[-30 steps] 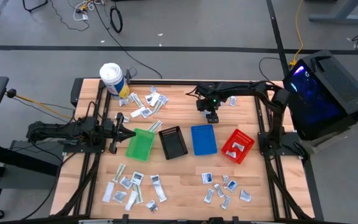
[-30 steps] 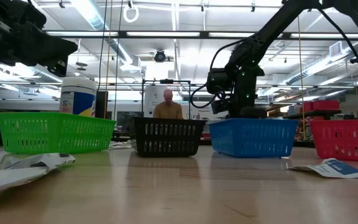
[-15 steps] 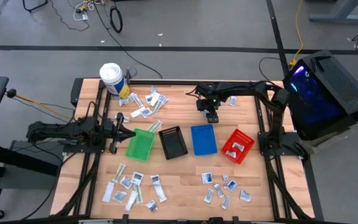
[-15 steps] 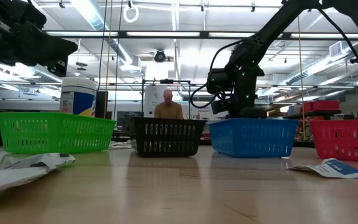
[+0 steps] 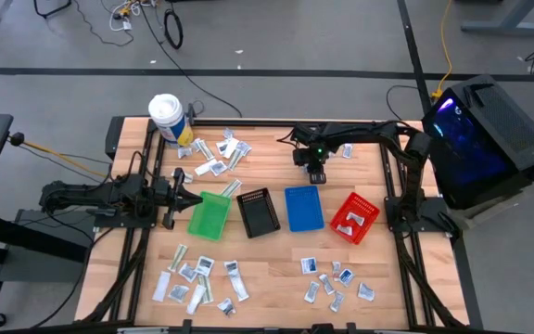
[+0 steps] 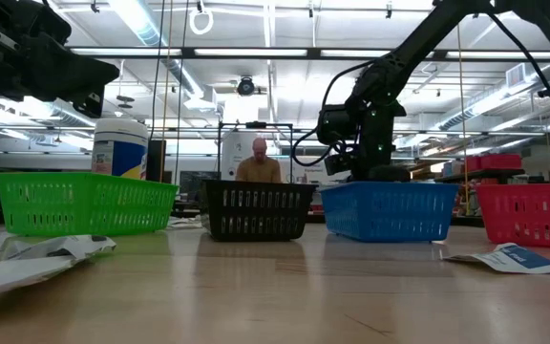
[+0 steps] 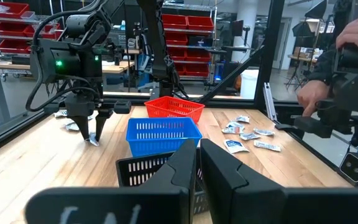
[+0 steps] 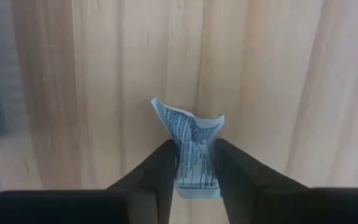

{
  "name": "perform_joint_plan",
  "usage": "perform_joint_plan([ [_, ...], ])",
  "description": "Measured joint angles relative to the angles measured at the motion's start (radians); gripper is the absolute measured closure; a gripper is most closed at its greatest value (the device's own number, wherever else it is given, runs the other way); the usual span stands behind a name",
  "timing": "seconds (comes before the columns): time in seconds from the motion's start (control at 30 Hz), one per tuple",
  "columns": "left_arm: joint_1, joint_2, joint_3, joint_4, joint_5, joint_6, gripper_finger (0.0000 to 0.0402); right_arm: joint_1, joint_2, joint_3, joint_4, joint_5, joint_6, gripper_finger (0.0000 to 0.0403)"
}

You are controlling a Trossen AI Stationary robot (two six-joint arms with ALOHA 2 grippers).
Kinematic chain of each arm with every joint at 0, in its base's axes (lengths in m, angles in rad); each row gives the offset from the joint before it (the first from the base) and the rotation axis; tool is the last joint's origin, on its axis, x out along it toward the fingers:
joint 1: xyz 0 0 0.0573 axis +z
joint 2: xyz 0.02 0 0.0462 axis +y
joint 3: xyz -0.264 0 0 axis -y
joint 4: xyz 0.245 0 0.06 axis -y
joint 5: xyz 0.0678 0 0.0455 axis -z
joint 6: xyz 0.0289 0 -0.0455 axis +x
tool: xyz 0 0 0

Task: Pick & Place First Aid Supplies
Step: Put the alcohol pad into the blue basket

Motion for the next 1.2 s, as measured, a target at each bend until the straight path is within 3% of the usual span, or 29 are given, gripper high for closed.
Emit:
perform_joint_plan([
  [0.63,0.0,0.0,0.0,0.001,0.0,0.0,0.0369,0.04,-0.205,-0.002,-0.035,-0.004,0.008,0.0282],
  [1.2,0.0,0.0,0.0,0.001,0.0,0.0,0.0369,0.277,-0.272,-0.002,-0.054,-0.111,0.165,0.0282],
])
